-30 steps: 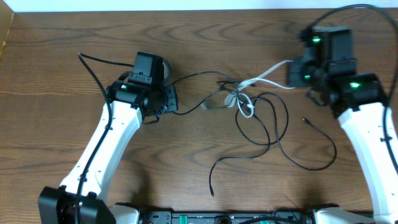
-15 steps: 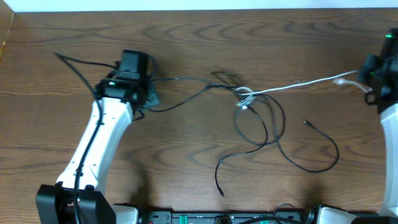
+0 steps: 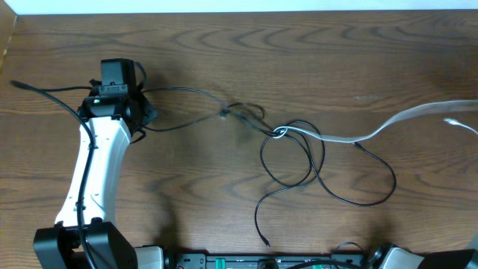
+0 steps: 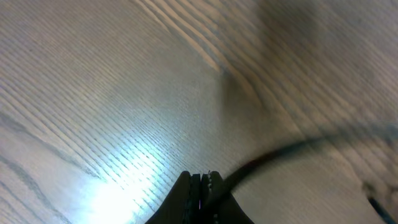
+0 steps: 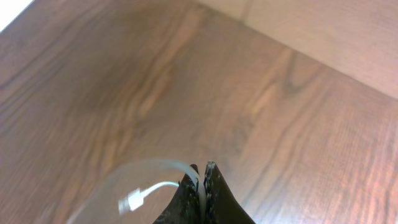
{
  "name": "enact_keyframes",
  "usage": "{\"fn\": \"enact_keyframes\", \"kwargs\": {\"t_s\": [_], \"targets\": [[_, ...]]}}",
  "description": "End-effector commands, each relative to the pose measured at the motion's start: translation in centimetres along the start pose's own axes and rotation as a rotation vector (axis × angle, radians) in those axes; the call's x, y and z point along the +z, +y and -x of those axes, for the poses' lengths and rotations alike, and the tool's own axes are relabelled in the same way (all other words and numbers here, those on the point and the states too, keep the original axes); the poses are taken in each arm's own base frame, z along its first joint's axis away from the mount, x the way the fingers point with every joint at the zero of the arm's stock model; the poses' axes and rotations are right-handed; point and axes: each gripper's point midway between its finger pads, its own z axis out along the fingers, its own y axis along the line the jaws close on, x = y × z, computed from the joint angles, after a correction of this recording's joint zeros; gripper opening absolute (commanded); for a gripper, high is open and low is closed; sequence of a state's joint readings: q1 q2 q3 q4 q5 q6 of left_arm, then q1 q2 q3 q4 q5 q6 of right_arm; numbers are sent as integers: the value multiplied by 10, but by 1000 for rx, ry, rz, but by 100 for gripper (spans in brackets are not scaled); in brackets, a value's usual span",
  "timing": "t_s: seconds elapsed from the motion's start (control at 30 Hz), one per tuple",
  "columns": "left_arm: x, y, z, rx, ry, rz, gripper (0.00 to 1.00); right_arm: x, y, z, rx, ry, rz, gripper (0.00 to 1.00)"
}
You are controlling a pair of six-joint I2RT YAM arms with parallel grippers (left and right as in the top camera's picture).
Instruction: Untangle cables
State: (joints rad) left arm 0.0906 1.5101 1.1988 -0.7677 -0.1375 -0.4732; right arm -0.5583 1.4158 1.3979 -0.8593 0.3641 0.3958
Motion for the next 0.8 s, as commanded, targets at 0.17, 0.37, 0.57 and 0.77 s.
{"fn": "enact_keyframes", "kwargs": {"t_s": [0.17, 0.37, 0.57, 0.77], "targets": [[0, -20, -2, -65, 48, -142, 7, 32, -24, -8, 159, 105, -6, 1], [-10, -54, -20, 15, 141, -334, 7, 40, -7, -16, 147, 151, 59, 1], [-29, -96, -59, 248, 220, -483, 7, 20, 77, -22, -82, 184, 502, 33], [-33, -106, -85, 388, 228, -431, 8, -20, 136, -54, -293, 228, 773, 53]]}}
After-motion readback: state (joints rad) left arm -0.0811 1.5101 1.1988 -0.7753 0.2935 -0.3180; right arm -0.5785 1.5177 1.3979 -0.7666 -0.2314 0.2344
